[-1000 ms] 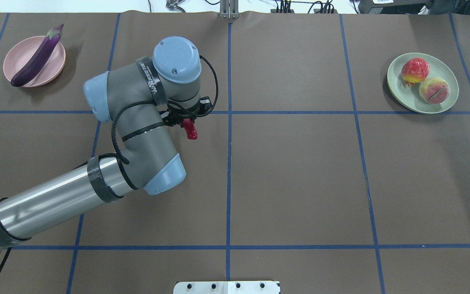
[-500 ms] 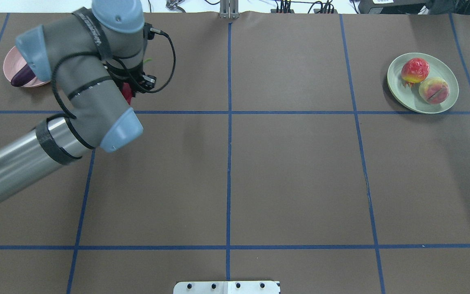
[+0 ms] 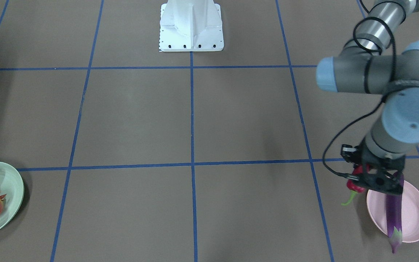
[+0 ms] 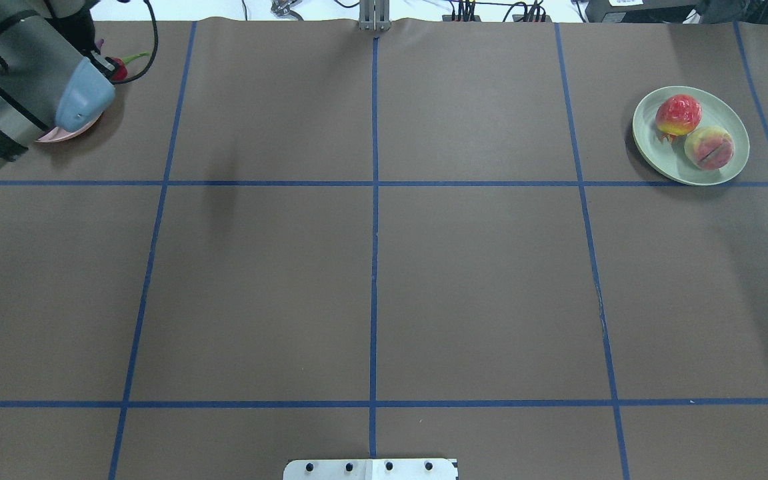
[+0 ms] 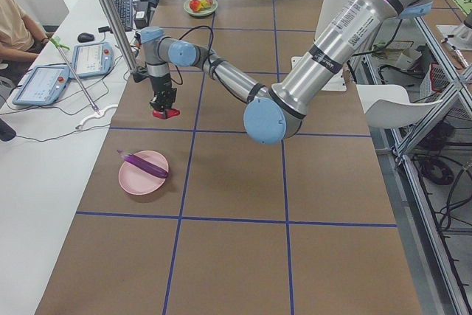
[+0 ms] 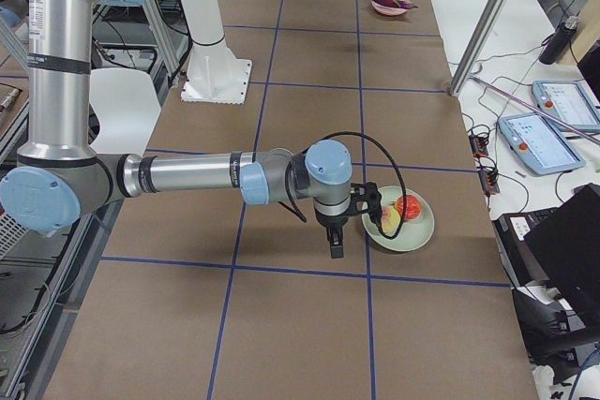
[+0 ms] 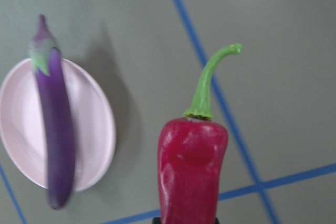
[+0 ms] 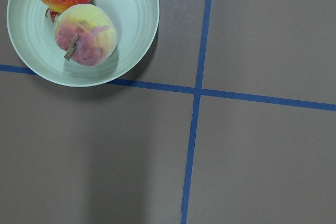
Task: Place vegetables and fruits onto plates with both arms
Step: 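Carry the chili pepper to the pink plate and release it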
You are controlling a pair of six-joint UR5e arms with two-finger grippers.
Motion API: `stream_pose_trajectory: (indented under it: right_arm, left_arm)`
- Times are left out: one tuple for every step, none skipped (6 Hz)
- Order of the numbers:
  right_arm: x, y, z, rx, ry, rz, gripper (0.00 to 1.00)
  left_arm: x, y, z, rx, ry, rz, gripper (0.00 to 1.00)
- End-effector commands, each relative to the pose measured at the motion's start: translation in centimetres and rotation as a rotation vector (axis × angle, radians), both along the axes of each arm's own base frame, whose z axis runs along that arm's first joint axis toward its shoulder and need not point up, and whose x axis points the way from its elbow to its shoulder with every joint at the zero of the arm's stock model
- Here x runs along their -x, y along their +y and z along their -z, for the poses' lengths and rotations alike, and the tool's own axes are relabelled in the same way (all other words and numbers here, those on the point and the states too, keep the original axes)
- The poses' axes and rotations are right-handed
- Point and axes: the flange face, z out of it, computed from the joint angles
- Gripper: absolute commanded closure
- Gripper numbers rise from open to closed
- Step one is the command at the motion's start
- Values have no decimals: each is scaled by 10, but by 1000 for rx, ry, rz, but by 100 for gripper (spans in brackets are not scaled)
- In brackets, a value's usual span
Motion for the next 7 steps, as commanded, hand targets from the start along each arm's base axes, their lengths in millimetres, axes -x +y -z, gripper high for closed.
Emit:
stream_pose_trajectory:
  right_arm:
    - [0,0,0,0,-1,0,0]
    - [0,-1,1,-2,-3,0,0]
    - [0,-1,1,-2,-4,0,0]
    - [0,-1,1,-2,0,0,0]
    - [0,-2,2,-3,0,0,0]
    - [0,-2,2,-3,2,-1,0]
    - [0,-2,1,-2,2,-1,0]
  left_arm:
    - [51,-46,-109,-31,43,26,100]
    - [58,-50,-151,-11,41,39,100]
    - [60,-49,-167,-2,37,40,100]
    - [60,-49,-185,7,37,49,68]
    - [58,-48,-184,32,57,78,19]
    - [56,-49,-175,58,91,118,0]
    - [53,-50,-152,83,134,181,0]
